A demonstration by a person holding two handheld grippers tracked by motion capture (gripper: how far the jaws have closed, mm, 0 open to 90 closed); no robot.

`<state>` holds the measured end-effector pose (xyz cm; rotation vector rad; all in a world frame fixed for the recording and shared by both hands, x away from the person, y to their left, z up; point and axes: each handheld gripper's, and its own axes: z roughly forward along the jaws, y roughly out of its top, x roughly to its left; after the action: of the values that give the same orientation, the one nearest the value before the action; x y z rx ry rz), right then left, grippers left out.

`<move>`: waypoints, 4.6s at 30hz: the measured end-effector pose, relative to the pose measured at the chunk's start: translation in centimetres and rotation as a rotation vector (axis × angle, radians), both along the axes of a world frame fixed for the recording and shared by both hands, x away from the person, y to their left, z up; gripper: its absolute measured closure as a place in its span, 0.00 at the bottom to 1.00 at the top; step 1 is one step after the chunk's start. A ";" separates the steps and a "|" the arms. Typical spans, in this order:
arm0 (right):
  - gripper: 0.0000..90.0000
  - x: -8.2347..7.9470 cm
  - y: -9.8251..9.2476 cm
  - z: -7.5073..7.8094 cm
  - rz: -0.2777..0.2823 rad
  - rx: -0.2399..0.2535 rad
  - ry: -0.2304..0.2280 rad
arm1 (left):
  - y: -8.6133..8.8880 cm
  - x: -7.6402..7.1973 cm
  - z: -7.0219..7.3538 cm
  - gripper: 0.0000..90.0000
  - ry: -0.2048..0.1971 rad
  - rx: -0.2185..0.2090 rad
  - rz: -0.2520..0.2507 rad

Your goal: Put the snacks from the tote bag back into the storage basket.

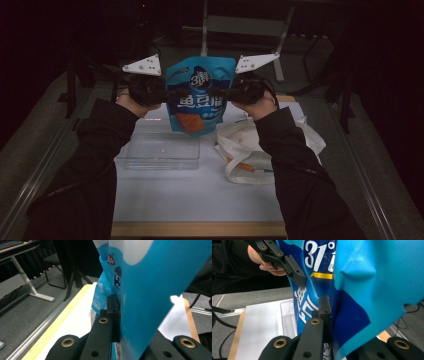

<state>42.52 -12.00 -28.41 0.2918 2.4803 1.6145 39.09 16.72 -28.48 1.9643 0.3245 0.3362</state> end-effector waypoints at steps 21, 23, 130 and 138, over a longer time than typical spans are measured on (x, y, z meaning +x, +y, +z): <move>0.99 -0.3 7.3 -2.5 0.062 0.010 0.023 | 7.4 -1.6 -2.3 1.00 -0.011 0.012 0.011; 0.99 -0.3 7.8 -3.1 0.062 0.011 0.030 | 8.2 -1.5 -3.4 1.00 -0.011 0.000 0.005; 0.20 -2.2 7.9 -11.8 -0.095 0.021 0.069 | 9.9 -5.6 -13.6 0.02 0.114 -0.050 0.288; 0.20 -2.5 6.5 -12.3 -0.113 0.011 0.078 | 10.5 -7.2 -14.7 0.02 0.113 -0.074 0.329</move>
<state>40.04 -5.50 -40.69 0.4964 2.4625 1.6016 31.91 27.19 -43.17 1.8595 0.7269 0.4182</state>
